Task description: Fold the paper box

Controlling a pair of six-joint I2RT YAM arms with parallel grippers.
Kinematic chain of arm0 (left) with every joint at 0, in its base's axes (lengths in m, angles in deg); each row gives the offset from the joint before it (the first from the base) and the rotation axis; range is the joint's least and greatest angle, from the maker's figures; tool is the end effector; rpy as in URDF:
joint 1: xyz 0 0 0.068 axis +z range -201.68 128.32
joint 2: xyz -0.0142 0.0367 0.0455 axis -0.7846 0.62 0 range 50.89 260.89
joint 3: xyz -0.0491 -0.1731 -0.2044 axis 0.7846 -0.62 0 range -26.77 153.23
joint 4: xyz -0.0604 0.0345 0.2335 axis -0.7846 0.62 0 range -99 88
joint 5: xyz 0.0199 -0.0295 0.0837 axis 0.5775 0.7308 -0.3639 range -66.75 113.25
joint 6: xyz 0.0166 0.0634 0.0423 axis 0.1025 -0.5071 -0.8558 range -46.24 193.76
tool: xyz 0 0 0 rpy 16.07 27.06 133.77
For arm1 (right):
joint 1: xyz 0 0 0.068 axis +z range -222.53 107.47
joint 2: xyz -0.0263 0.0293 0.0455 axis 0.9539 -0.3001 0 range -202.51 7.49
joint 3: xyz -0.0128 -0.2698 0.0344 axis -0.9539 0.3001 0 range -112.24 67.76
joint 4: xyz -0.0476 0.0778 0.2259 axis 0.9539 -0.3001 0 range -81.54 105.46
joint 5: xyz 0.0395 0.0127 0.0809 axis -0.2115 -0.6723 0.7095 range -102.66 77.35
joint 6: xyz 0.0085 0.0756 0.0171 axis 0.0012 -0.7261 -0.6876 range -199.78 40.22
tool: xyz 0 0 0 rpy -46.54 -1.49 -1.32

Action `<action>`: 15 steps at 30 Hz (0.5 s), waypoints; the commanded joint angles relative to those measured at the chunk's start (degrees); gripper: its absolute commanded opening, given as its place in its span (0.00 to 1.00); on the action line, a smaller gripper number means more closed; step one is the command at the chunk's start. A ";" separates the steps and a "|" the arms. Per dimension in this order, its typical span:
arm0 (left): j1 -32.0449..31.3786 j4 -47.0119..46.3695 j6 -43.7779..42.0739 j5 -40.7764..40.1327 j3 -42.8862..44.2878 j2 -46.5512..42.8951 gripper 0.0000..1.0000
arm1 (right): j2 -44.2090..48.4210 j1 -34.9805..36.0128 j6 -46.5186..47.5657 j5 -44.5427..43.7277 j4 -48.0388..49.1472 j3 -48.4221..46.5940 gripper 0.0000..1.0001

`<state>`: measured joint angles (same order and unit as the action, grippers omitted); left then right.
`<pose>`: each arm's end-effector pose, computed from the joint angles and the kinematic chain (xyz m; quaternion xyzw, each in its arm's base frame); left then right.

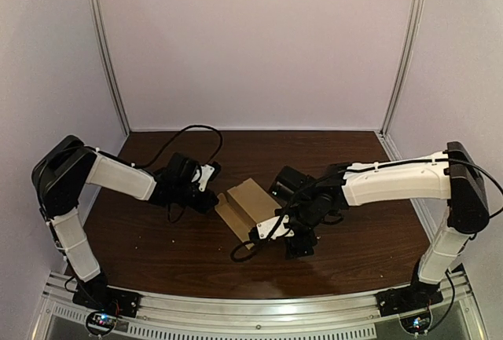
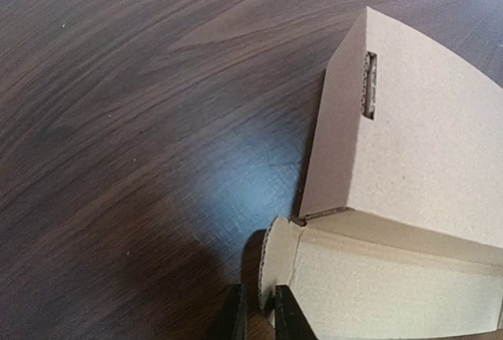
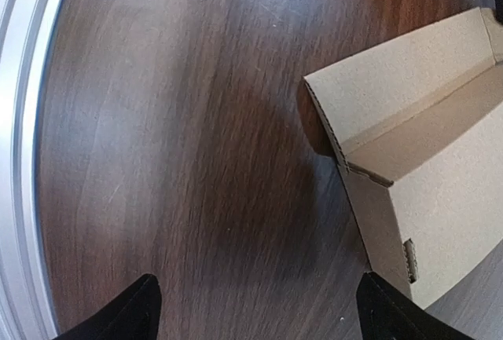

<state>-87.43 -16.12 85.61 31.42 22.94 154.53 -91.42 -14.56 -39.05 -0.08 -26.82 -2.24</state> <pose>0.2862 -0.2178 0.1202 0.2176 0.9019 -0.2087 0.3091 0.1640 0.2896 0.1855 -0.7557 0.6252 0.1311 0.1444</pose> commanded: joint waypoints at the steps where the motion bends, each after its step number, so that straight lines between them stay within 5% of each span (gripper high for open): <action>1: 0.50 -3.48 -0.56 1.74 -1.00 1.48 0.13 | -0.14 2.09 4.91 -8.39 9.40 1.15 0.88; 15: 0.59 -7.21 -0.46 2.76 -3.00 1.31 0.05 | -4.02 6.46 4.17 -16.25 18.06 2.74 0.86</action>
<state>-87.30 -20.62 85.42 33.25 21.11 154.99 -93.93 -9.12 -34.63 -12.08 -13.31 -1.19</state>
